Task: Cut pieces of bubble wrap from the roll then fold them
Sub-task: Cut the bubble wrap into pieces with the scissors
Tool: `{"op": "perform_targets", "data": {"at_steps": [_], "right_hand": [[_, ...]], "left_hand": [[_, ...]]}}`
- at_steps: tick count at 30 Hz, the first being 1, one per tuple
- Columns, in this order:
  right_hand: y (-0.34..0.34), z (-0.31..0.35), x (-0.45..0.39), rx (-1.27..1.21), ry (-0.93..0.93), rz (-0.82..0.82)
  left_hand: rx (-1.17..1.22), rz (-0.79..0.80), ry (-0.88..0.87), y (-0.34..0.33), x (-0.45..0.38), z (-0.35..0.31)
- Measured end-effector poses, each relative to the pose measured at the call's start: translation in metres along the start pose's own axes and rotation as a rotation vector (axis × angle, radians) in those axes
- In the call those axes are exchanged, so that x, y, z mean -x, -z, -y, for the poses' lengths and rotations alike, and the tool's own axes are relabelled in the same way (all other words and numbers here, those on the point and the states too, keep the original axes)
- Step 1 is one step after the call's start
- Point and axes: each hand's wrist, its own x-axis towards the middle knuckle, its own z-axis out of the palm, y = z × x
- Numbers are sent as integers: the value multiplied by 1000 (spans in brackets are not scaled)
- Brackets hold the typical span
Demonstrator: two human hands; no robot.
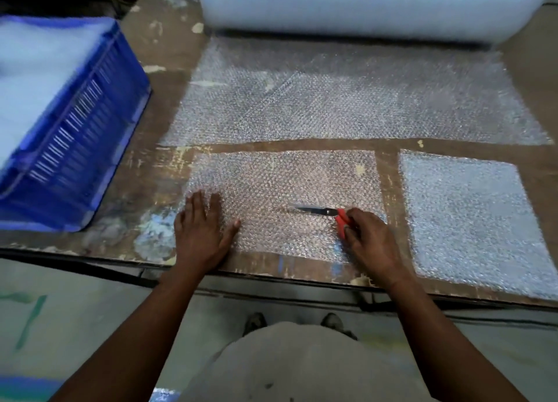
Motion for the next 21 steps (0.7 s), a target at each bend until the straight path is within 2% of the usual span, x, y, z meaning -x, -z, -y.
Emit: {"op": "perform_targets", "data": {"at_steps": [8,11,13,15,17,19,21], "right_hand": [[4,9,-13,64,-50,20],[8,5,-23,101,-85,43],[12,6,-22,64,-148,30],[17,23,-13,-134,-235,32],[19,58,6,-461,-368,49],[16,95,35,-797,-536,83],[8,121,69,-982,-687,205]], "left_hand": [[59,-2,18,-1,10,-9],[117,48,12,3,13,-7],[140,-28,-88,8,16,-5],[200,-134,-305,13,18,-7],[220,-221,-511,17,21,-15],[245,-239,-611,19,25,-27],[287,-188,-640,18,29,-38]]}}
